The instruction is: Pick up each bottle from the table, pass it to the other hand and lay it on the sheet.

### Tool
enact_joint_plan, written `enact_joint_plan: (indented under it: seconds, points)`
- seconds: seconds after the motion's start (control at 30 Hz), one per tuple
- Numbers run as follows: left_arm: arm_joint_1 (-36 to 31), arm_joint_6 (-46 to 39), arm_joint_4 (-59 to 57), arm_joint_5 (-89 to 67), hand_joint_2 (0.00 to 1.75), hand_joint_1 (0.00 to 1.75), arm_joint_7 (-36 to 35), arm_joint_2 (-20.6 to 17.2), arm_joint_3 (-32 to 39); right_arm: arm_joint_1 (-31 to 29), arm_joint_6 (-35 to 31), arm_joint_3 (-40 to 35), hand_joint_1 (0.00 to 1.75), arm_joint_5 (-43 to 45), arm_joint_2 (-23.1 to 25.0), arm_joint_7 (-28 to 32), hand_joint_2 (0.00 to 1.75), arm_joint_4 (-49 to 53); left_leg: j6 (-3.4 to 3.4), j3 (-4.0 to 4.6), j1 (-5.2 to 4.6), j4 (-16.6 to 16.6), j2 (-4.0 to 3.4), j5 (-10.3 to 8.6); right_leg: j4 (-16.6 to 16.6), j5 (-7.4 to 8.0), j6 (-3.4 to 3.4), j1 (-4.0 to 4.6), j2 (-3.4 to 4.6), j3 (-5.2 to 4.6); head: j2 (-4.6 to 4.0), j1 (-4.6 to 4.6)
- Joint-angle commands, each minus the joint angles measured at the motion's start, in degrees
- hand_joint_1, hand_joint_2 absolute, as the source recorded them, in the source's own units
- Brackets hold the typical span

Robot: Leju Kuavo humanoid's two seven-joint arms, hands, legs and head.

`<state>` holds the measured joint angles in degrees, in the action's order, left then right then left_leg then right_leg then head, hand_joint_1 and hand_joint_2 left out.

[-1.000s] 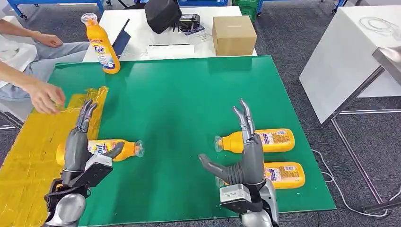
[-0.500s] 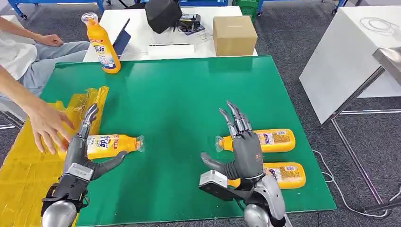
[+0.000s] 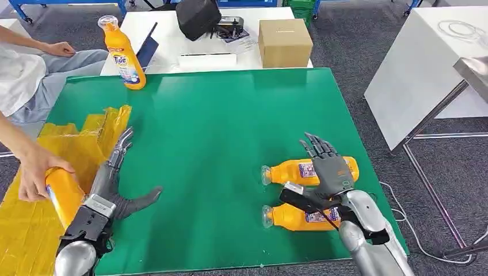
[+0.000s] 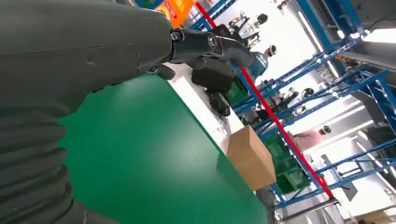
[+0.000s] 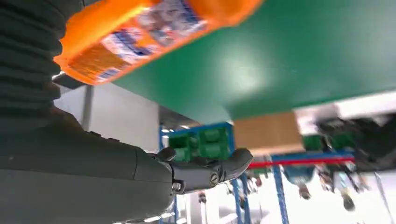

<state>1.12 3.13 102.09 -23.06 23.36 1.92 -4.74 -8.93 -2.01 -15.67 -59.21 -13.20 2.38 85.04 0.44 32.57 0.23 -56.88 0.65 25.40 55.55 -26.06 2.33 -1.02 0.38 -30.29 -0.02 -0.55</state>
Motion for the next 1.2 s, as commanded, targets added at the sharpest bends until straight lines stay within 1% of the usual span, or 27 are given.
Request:
enact_joint_plan:
  seconds: [0.03, 0.13, 0.17, 0.23, 0.27, 0.37, 0.43, 0.47, 0.5, 0.67, 0.83, 0.87, 0.97, 1.0, 1.1, 1.13, 1.17, 1.2]
  points:
    - [-3.84, 0.54, -7.09, 1.0, 1.75, 0.0, -0.44, -0.2, -1.96, -6.48, 2.17, 1.75, 0.0, 1.45, -4.94, 2.35, 1.75, -14.79, 0.0, -0.14, 0.04, 0.04, 0.08, -0.01, -0.11, 0.01, -0.06, 0.06, -0.13, 0.22, 0.0, 0.04]
    - [-4.69, 0.65, -7.98, 1.45, 1.75, 0.0, -0.36, -0.3, -2.46, -9.26, 2.52, 0.48, 0.0, 0.94, -5.53, 2.47, 1.75, -19.17, -0.01, -0.19, 0.08, 0.04, -0.09, 0.04, -0.13, 0.02, -0.1, 0.1, 0.0, 0.24, 0.0, 0.0]
    - [-4.69, 0.65, -7.98, 1.45, 1.75, 0.0, -0.36, -0.3, -2.46, -9.26, 2.52, 0.48, 0.0, 0.94, -5.53, 2.47, 1.75, -19.17, 0.0, -0.1, 0.02, 0.04, -0.05, -0.01, -0.08, 0.02, -0.06, 0.04, -0.04, 0.14, 0.0, 0.02]
    - [-4.69, 0.65, -7.98, 1.45, 1.75, 0.0, -0.36, -0.3, -2.46, -9.26, 2.52, 0.48, 0.0, 0.94, -5.53, 2.47, 1.75, -19.17, -0.02, -0.24, 0.12, -0.02, -0.06, 0.05, -0.13, 0.01, -0.17, 0.16, -0.1, 0.34, 0.0, 0.02]
    - [-4.66, 0.65, -7.92, 1.47, 1.75, 0.0, -0.36, -0.33, -2.48, -9.33, 2.51, 0.36, 0.0, 0.92, -5.39, 2.48, 1.75, -19.24, -0.01, -0.13, 0.04, 0.04, -0.05, 0.01, -0.08, 0.02, -0.08, 0.06, -0.02, 0.16, 0.0, 0.0]
    - [-4.62, 0.65, -7.88, 1.51, 1.75, 0.0, -0.37, -0.35, -2.5, -9.37, 2.5, 0.22, 0.0, 0.78, -5.41, 2.39, 1.75, -19.3, -0.02, -0.13, 0.06, 0.03, -0.02, 0.01, -0.1, 0.01, -0.1, 0.08, -0.05, 0.19, 0.0, 0.04]
    - [-4.87, 0.69, -8.2, 1.73, 1.75, 0.0, -0.39, -0.38, -2.72, -10.24, 2.71, -0.16, 0.0, 0.59, -5.57, 2.14, 1.75, -20.72, -0.04, -0.25, 0.1, 0.04, -0.12, 0.08, -0.13, -0.01, -0.15, 0.12, 0.02, 0.3, 0.0, 0.02]
    - [-5.08, 0.72, -8.57, 1.93, 1.75, 0.0, -0.39, -0.36, -2.87, -11.03, 3.29, -0.14, 0.0, 1.2, -5.6, 2.28, 1.75, -22.26, -0.01, -0.05, 0.02, 0.03, -0.04, 0.01, -0.05, 0.01, -0.05, 0.03, 0.0, 0.08, 0.0, 0.0]
    - [-5.27, 0.71, -8.9, 2.17, 1.75, 0.0, -0.37, -0.37, -2.98, -11.69, 3.75, -0.38, 0.0, 1.42, -5.8, 2.62, 1.75, -23.73, -0.03, -0.18, 0.05, 0.03, -0.08, 0.05, -0.08, -0.02, -0.11, 0.07, -0.01, 0.21, 0.0, 0.0]
    - [-5.84, 0.68, -9.97, 3.04, 1.75, 0.0, -0.33, -0.48, -3.55, -13.53, 4.92, -2.49, 0.0, 1.31, -6.59, 3.19, 1.75, -29.56, -0.01, -0.11, 0.03, 0.03, -0.01, 0.0, -0.08, 0.02, -0.05, 0.04, -0.03, 0.15, 0.0, 0.02]
    - [-5.92, 0.67, -10.23, 3.15, 1.75, 0.0, -0.34, -0.55, -3.72, -13.81, 5.09, -2.93, 0.0, 1.32, -6.74, 3.26, 1.75, -30.59, -0.01, -0.17, 0.06, 0.03, -0.03, 0.02, -0.12, 0.02, -0.09, 0.08, -0.03, 0.23, 0.0, 0.02]
    - [-6.14, 0.61, -10.76, 3.45, 1.75, 0.0, -0.35, -0.54, -3.98, -14.82, 5.62, -4.13, 0.0, 0.85, -6.7, 3.21, 1.75, -33.4, -0.01, -0.18, 0.07, 0.03, -0.05, 0.02, -0.12, 0.03, -0.09, 0.09, -0.02, 0.23, 0.0, 0.0]
    - [-6.3, 0.5, -11.01, 3.79, 1.75, 0.0, -0.4, -0.43, -4.09, -15.44, 5.06, -4.9, 0.0, 0.21, -6.08, 2.9, 1.75, -35.11, -0.03, -0.19, 0.07, 0.03, -0.08, 0.03, -0.11, 0.02, -0.11, 0.09, 0.0, 0.24, 0.0, 0.02]
    - [-6.3, 0.5, -11.01, 3.79, 1.75, 0.0, -0.4, -0.42, -4.11, -15.44, 5.05, -4.98, 0.1, 0.19, -5.89, 2.9, 1.75, -35.15, -0.04, -0.19, 0.09, 0.03, -0.06, 0.04, -0.12, 0.01, -0.13, 0.11, -0.03, 0.26, 0.0, 0.02]
    - [-6.38, 0.52, -11.16, 3.82, 1.75, 0.0, -0.41, -0.36, -4.22, -15.76, 5.23, -5.34, 0.1, -0.03, -5.73, 2.87, 1.75, -35.75, -0.05, -0.22, 0.09, 0.03, -0.12, 0.07, -0.12, 0.0, -0.15, 0.12, 0.03, 0.26, 0.0, 0.0]
    - [-6.38, 0.52, -11.16, 3.82, 1.75, 0.0, -0.41, -0.36, -4.22, -15.76, 5.23, -5.34, 0.19, -0.03, -5.73, 2.87, 1.75, -35.75, -0.04, -0.17, 0.07, 0.03, -0.07, 0.05, -0.1, 0.0, -0.11, 0.1, 0.0, 0.22, 0.0, 0.02]
    - [-6.52, 0.52, -11.34, 3.9, 1.75, 0.0, -0.42, -0.32, -4.32, -16.36, 5.49, -5.96, 0.37, -0.52, -5.7, 2.86, 1.75, -36.69, -0.03, -0.13, 0.04, 0.03, -0.04, 0.03, -0.07, 0.0, -0.08, 0.06, -0.01, 0.17, 0.0, 0.0]
    - [-6.6, 0.52, -11.51, 3.99, 1.75, 0.0, -0.44, -0.25, -4.39, -16.77, 5.68, -6.43, 0.45, -0.88, -5.65, 2.84, 1.75, -37.33, -0.04, -0.19, 0.07, 0.03, -0.06, 0.05, -0.1, -0.01, -0.12, 0.09, -0.01, 0.24, 0.0, 0.02]
